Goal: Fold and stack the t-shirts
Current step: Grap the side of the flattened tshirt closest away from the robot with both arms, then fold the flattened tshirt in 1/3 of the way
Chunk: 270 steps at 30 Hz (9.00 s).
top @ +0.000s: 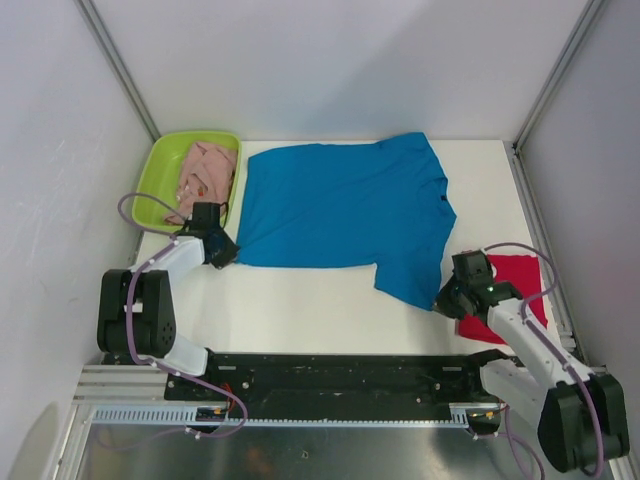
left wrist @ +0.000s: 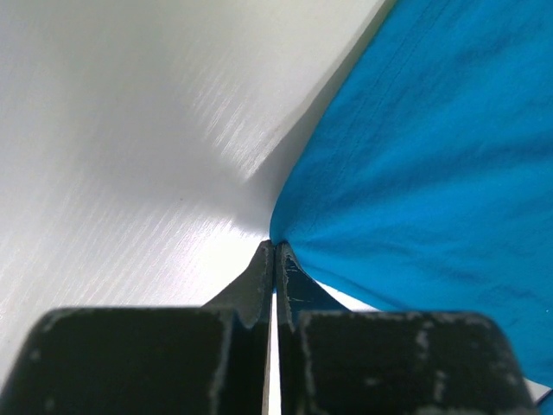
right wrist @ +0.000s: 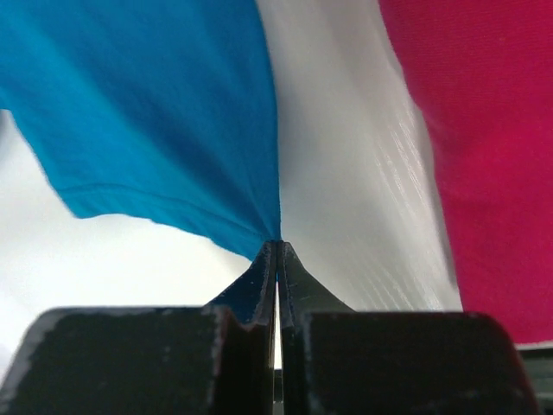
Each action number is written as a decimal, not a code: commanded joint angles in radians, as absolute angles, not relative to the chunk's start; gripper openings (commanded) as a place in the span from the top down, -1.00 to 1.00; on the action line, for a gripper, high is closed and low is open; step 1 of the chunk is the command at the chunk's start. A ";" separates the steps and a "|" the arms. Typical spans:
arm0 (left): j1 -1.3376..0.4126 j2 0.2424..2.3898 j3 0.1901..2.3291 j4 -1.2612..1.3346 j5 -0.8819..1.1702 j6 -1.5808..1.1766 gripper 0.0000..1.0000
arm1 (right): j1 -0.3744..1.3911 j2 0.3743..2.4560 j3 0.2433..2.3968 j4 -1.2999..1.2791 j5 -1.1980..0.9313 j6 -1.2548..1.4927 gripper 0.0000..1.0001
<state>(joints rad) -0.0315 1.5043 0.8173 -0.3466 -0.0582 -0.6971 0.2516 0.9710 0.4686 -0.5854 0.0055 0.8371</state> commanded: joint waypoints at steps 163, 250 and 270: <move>-0.098 1.863 1.341 -0.428 -0.372 -0.719 1.00 | 0.086 1.722 1.325 -0.406 0.194 0.563 1.00; -0.116 1.878 1.148 -0.373 -0.143 -0.654 0.36 | 0.155 1.530 1.109 -0.490 0.385 0.480 0.94; -0.099 1.897 1.158 -0.390 -0.147 -0.654 0.36 | 0.132 1.639 1.163 -0.494 0.360 0.433 0.72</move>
